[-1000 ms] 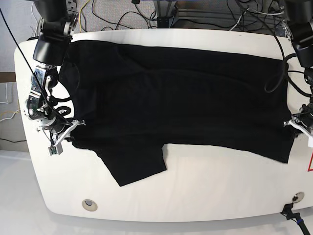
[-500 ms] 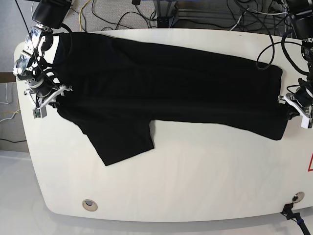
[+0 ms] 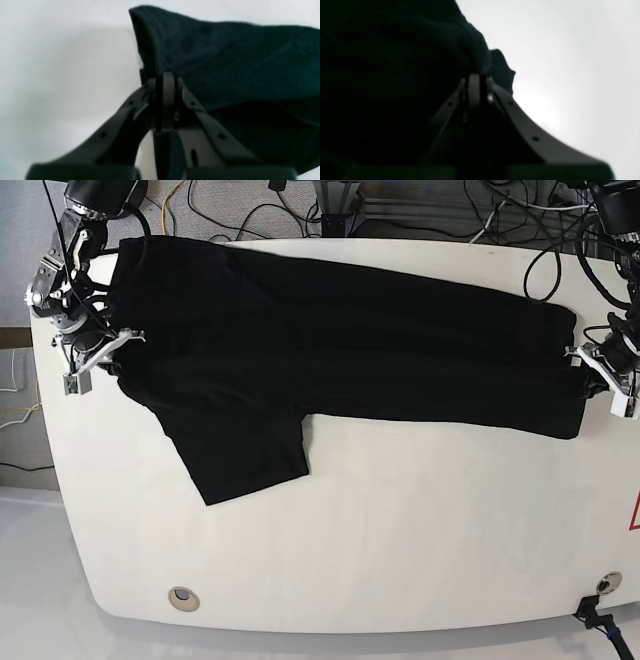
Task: Fold the T-shirt properly
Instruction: 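Lift and pull the shirt with both grippers toward the robot, folding it, then move the right gripper down to the protruding sleeve and grasp it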
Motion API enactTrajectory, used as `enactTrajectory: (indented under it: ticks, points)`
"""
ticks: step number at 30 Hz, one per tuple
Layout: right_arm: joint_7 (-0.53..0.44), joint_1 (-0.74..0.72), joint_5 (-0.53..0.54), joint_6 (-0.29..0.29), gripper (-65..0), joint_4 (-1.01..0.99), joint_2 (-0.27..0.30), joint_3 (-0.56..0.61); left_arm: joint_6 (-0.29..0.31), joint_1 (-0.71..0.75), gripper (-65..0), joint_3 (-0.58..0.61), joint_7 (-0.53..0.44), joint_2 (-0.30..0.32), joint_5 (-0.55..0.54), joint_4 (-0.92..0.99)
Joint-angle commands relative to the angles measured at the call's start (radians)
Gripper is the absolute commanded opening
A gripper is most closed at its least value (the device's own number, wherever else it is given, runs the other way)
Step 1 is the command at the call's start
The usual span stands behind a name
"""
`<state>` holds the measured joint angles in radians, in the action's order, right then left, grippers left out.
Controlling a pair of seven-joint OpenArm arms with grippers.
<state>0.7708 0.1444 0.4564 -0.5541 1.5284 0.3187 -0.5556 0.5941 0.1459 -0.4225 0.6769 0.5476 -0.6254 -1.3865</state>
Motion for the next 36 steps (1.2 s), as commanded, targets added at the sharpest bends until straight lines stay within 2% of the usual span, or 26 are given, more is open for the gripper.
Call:
enactTrajectory:
  ticks: [1, 14, 15, 16, 18, 21, 24, 27, 28, 29, 36]
  points:
    - [-0.021, -0.007, 0.016, -0.003, -65.0, 0.009, 0.019, -0.007, -0.001, -0.009, -65.0, -0.011, -0.015, 0.027, -0.011, -0.016]
    - [-0.018, 0.004, 0.026, -0.01, -65.0, -0.007, 0.017, -0.009, 0.006, -0.001, -65.0, -0.015, -0.014, 0.035, -0.017, -0.015]
    - [-0.015, 0.004, 0.029, -0.013, -63.9, -0.009, 0.018, -0.011, 0.007, 0.002, -65.0, -0.017, -0.017, 0.036, -0.016, -0.014]
    - [-0.017, 0.004, 0.033, -0.014, -56.6, -0.008, 0.018, -0.013, 0.008, 0.006, -61.6, -0.018, -0.026, 0.037, -0.018, -0.015]
    - [-0.021, 0.005, 0.029, -0.015, -44.1, -0.006, 0.015, -0.012, 0.006, 0.003, -47.8, -0.019, -0.047, 0.037, -0.024, -0.015]
    - [-0.022, -0.004, 0.031, -0.017, -37.0, -0.007, 0.013, -0.011, 0.008, 0.005, -38.1, -0.019, -0.057, 0.043, -0.026, -0.013]
    - [-0.017, -0.021, 0.033, -0.014, -35.0, -0.006, 0.016, -0.018, 0.006, 0.007, -37.0, -0.018, -0.06, 0.045, -0.029, -0.008]
    - [-0.023, -0.056, 0.031, -0.012, -34.0, -0.017, 0.018, -0.017, 0.006, 0.001, -39.1, -0.024, -0.064, 0.049, -0.03, -0.004]
    - [-0.017, -0.039, 0.031, -0.051, -34.5, -0.007, 0.01, -0.048, 0.005, -0.002, -37.2, -0.017, -0.06, 0.05, -0.019, -0.013]
    - [-0.017, -0.038, 0.034, -0.062, -34.6, -0.003, 0.009, -0.069, 0.006, -0.006, -37.3, -0.016, -0.057, 0.05, -0.022, -0.013]
    - [-0.03, -0.09, 0.037, -0.086, -34.5, 0.001, 0.01, -0.123, 0.01, -0.022, -37.0, -0.017, -0.057, 0.048, -0.024, -0.02]
